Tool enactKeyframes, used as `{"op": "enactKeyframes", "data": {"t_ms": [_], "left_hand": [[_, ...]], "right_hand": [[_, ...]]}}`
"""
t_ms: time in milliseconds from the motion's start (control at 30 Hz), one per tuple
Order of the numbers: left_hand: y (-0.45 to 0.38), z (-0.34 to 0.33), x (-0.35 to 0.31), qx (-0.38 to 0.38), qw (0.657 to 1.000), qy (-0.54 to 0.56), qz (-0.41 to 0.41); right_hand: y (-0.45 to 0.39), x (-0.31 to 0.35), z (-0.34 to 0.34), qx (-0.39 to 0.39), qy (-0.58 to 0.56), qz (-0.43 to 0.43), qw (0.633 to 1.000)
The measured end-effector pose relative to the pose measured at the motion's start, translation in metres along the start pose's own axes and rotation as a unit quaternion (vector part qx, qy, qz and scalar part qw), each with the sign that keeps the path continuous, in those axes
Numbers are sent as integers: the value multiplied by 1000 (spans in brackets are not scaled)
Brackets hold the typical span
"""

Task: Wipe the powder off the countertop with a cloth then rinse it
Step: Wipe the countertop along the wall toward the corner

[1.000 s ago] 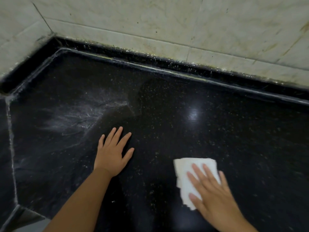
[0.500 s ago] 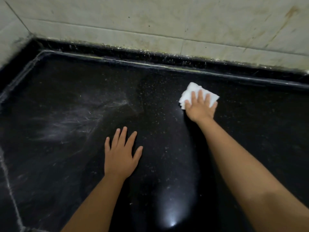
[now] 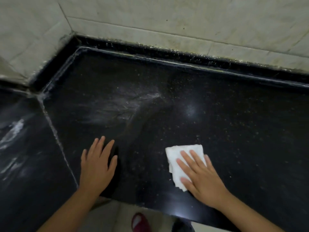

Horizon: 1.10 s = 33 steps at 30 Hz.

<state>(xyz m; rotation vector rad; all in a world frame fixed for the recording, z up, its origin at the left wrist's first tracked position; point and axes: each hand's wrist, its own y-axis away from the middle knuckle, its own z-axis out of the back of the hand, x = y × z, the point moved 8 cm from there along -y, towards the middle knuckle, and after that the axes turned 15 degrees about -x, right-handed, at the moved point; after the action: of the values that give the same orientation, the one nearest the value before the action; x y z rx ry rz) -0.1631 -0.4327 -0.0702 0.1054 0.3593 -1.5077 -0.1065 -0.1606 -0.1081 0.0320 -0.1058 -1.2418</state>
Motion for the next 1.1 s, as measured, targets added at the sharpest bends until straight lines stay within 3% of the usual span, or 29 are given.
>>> {"op": "enactKeyframes", "data": {"t_ms": [133, 233, 300, 367, 467, 567, 633, 767, 900, 1033, 1100], "left_hand": [[22, 11, 48, 5, 999, -30, 28], [27, 15, 70, -2, 998, -22, 62], [27, 13, 75, 3, 998, -20, 63], [28, 10, 77, 6, 998, -37, 55], [26, 8, 81, -8, 997, -49, 56], [27, 5, 83, -10, 997, -44, 59], [28, 6, 83, -11, 997, -40, 61], [31, 8, 85, -24, 996, -23, 77], [32, 5, 85, -27, 997, -24, 69], [30, 6, 86, -37, 997, -19, 70], [30, 5, 85, -42, 997, -18, 68]], "right_hand": [[3, -23, 22, 9, 68, -97, 993], [-43, -27, 23, 59, 10, -213, 975], [-90, -8, 28, 42, -31, -233, 971], [-127, 23, 25, 38, -45, -220, 974], [-146, 101, 14, 45, -20, -126, 991], [-119, 172, 7, -21, -33, -23, 999], [-87, 185, 0, -33, -47, -15, 998], [-14, 161, -9, -34, -25, 2, 999], [28, 76, 5, -5, 24, -128, 992], [-13, 35, 18, 73, 1, -290, 954], [-60, 56, 19, 56, -22, -281, 958]]}}
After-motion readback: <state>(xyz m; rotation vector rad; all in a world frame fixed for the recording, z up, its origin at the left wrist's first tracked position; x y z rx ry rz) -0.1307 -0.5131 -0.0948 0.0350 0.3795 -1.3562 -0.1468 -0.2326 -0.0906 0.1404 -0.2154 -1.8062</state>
